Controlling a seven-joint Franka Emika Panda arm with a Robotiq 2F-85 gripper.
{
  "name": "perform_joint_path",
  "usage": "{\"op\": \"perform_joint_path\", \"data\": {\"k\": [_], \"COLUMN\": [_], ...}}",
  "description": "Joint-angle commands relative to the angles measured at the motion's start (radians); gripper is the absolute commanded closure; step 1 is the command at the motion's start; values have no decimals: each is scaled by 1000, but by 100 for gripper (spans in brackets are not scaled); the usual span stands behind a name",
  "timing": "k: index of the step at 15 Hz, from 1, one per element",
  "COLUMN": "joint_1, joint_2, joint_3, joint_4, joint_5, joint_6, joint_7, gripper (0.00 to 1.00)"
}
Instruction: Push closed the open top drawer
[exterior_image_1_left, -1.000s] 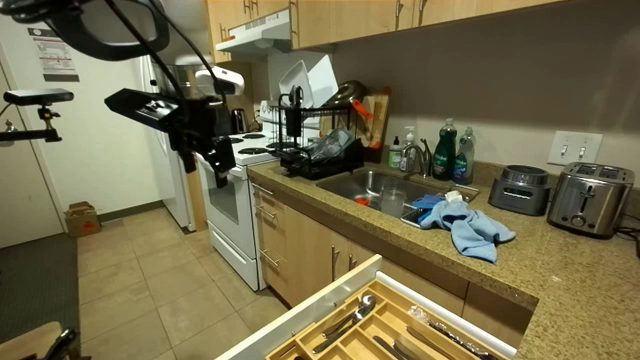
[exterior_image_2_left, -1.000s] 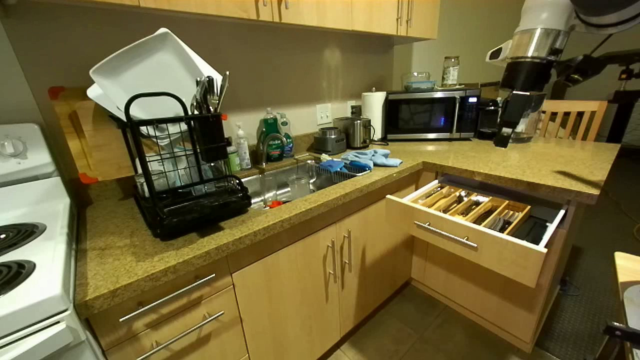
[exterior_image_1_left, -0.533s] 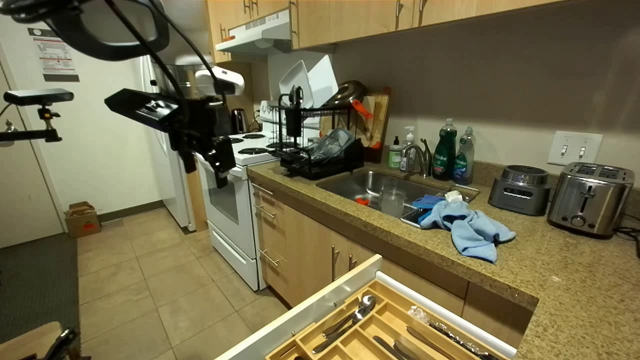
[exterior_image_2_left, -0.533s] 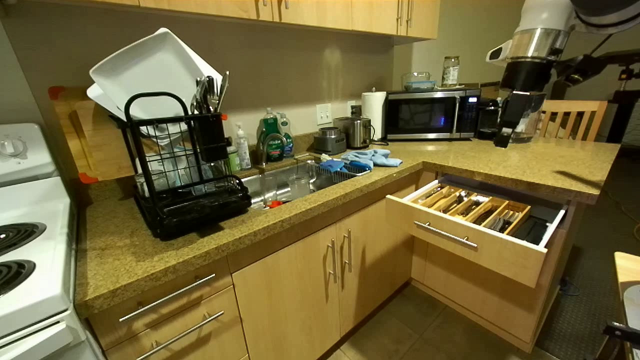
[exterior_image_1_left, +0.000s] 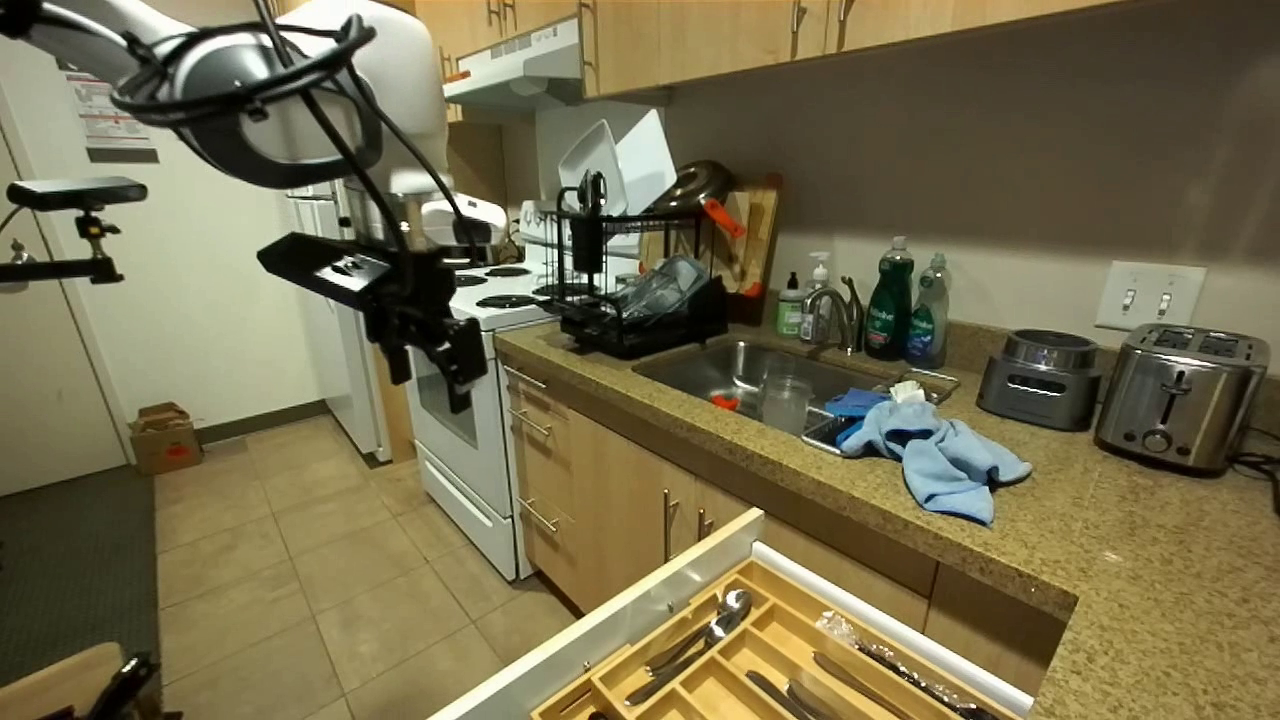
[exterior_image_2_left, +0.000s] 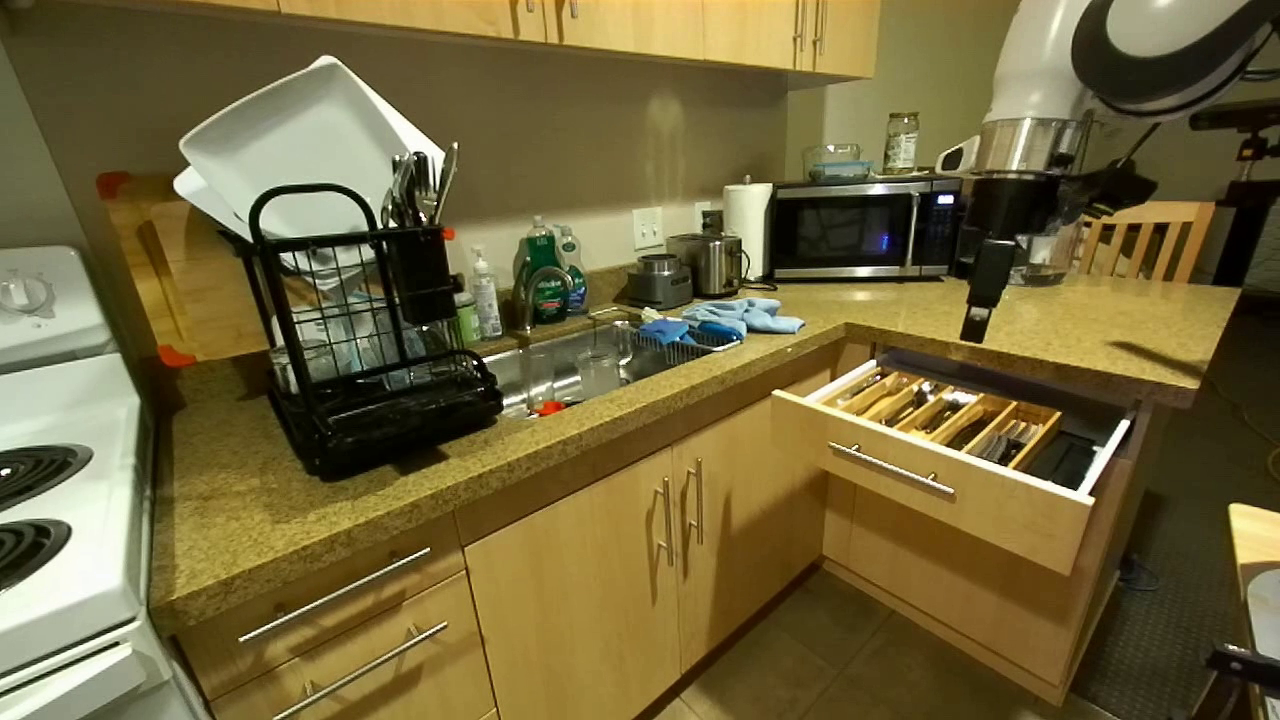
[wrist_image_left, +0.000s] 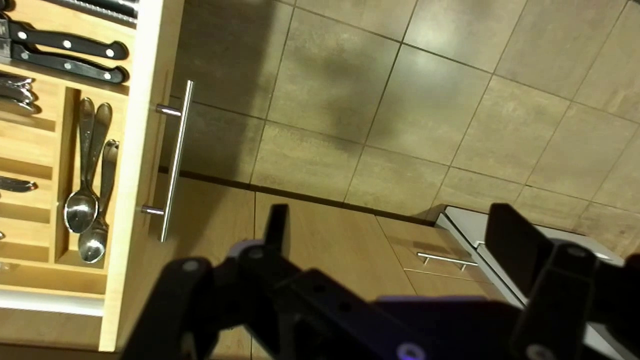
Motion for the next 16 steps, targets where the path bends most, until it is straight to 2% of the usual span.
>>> {"op": "perform_joint_path", "data": {"k": [1,9,16], "joint_1": [-3,-16,-17], "joint_2": [114,404,639], "joint_3": [31,89,93], "joint_4": [43,151,292], "joint_5": [21,-16,-103], "joint_6": [74,190,264], "joint_7": [21,110,201], "gripper": [0,0,0]}}
